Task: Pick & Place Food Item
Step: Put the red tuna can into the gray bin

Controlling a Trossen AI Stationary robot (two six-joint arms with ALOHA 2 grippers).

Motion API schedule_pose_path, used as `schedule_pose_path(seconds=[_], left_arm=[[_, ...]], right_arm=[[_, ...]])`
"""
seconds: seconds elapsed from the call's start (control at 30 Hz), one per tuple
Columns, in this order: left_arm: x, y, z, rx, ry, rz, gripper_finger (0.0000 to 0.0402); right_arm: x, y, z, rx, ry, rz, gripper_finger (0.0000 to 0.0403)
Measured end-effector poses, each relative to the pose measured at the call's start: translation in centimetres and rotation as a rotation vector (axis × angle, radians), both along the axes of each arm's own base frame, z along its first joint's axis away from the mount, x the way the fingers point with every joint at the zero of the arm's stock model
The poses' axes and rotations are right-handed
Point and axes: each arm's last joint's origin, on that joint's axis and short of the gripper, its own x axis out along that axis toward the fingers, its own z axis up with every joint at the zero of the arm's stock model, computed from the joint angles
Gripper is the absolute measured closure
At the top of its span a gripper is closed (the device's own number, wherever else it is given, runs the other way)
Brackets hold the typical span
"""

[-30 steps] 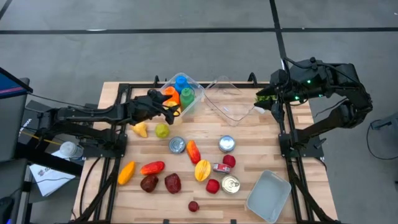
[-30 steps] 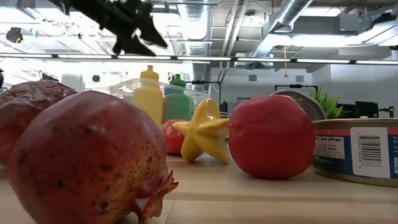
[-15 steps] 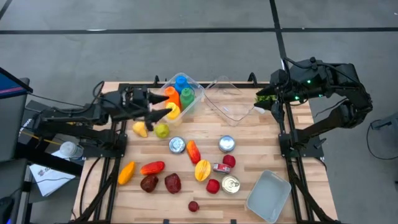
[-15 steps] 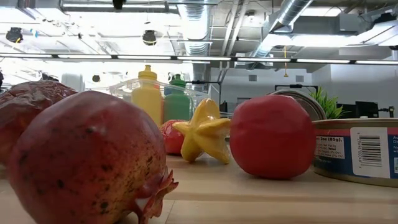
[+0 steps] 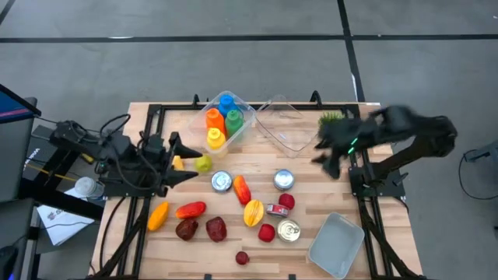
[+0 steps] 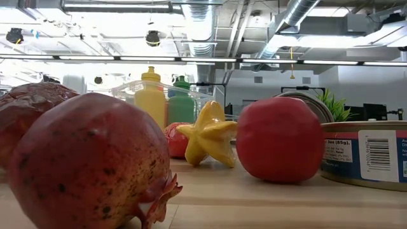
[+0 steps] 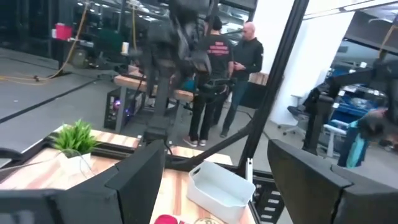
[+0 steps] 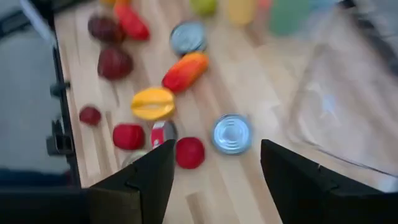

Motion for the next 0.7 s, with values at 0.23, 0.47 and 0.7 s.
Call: schedule_pose_path(seconds=[0.23,0.47,0.7], left_arm=[[-2.1,0.3,0.9,-0.028,-0.06,-0.022,0.0129],[-5.2,1.8,2.0,-0.074,-0.157,-0.017,0.0129],[-6.3,2.3,1.7,-0.065,-0.134,-0.018,0.0129]], right_arm=[[5.4,4.4,-8.2,0.058,-0.061,0.172,0.0138],[9.3,7.5,-13.9,0.054,0.047,0.24,0.0116],[11.9,9.1,-18.8,0.028,0.18,0.257,0.0114]])
